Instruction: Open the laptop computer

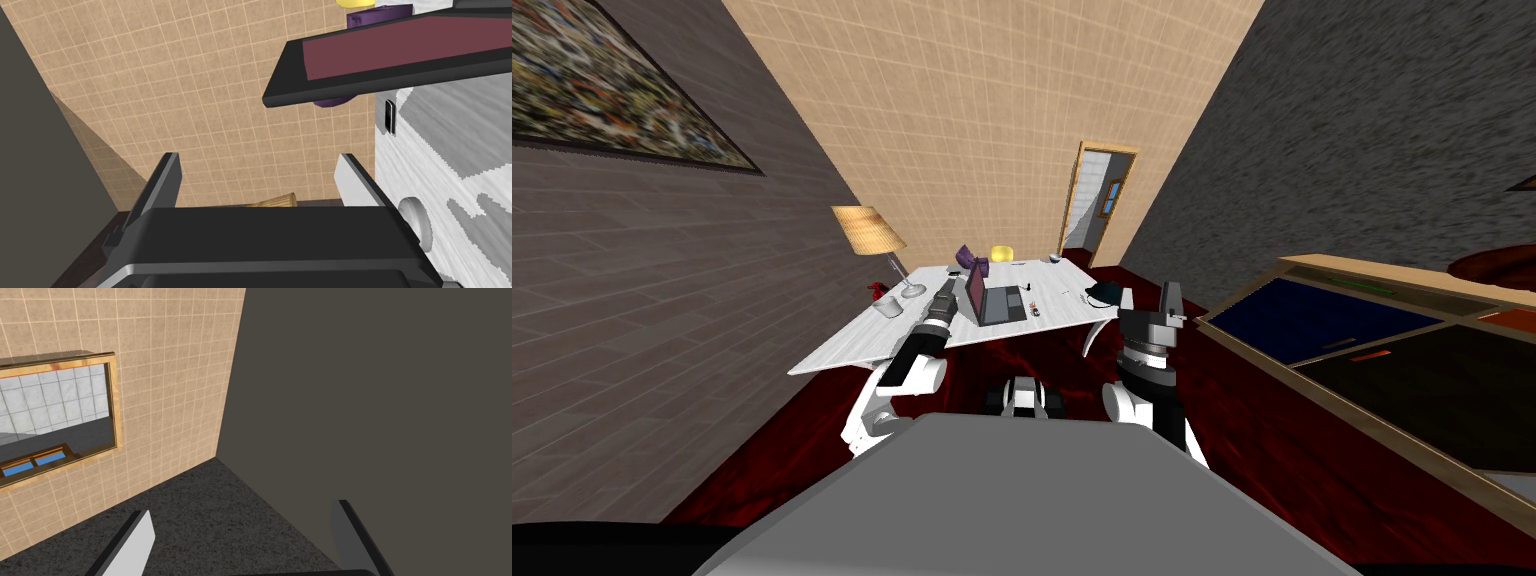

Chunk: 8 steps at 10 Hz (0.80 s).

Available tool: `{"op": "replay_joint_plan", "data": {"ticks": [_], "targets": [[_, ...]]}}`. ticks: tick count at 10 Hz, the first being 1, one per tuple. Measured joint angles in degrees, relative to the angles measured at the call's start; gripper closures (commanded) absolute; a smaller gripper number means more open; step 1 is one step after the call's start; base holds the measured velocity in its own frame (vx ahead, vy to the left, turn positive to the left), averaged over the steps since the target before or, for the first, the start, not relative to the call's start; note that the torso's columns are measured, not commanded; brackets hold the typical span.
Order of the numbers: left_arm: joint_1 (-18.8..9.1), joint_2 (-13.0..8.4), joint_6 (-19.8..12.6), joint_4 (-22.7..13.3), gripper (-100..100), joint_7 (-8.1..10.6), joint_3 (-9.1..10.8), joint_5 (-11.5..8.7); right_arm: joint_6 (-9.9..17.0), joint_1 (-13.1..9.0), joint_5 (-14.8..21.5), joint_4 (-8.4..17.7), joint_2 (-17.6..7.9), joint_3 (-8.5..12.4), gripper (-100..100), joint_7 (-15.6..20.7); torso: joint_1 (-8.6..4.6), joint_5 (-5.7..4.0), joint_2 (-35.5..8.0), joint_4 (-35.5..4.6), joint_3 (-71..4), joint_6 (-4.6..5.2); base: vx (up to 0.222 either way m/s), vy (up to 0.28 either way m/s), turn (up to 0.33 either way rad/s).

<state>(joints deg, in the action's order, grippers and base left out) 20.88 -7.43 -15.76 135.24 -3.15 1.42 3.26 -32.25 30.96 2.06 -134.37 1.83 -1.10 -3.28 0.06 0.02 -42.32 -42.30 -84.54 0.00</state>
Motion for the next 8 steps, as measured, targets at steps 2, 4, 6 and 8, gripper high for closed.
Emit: {"op": "replay_joint_plan", "data": {"ticks": [2,4,6,8], "targets": [[-0.45,-0.29,-3.37,-0.06,-100,-0.43,0.33,0.24,0.0,0.0,0.0,0.0,0.0,0.0,0,0.0,-0.13,-0.04,0.07,0.02,-0.04,0.0,0.041,-0.063,0.012],[-0.85,-0.57,-6.64,0.05,-100,-0.86,0.62,0.48,0.0,0.0,0.0,0.0,0.0,0.0,0,0.0,-0.07,-0.03,0.07,0.02,-0.05,0.0,0.039,-0.053,0.011],[-1.25,-0.67,-9.15,-0.33,-100,-1.29,0.78,0.83,0.0,0.0,0.0,0.0,0.0,0.0,0,0.0,-0.01,-0.01,-0.01,0.0,0.0,0.0,0.026,-0.046,0.009],[-1.53,-0.92,-10.56,-0.76,-100,-1.47,1.0,0.93,0.0,0.0,0.0,0.0,0.0,0.0,0,0.0,0.01,0.0,-0.02,-0.01,0.01,0.0,0.048,-0.007,-0.015]]}}
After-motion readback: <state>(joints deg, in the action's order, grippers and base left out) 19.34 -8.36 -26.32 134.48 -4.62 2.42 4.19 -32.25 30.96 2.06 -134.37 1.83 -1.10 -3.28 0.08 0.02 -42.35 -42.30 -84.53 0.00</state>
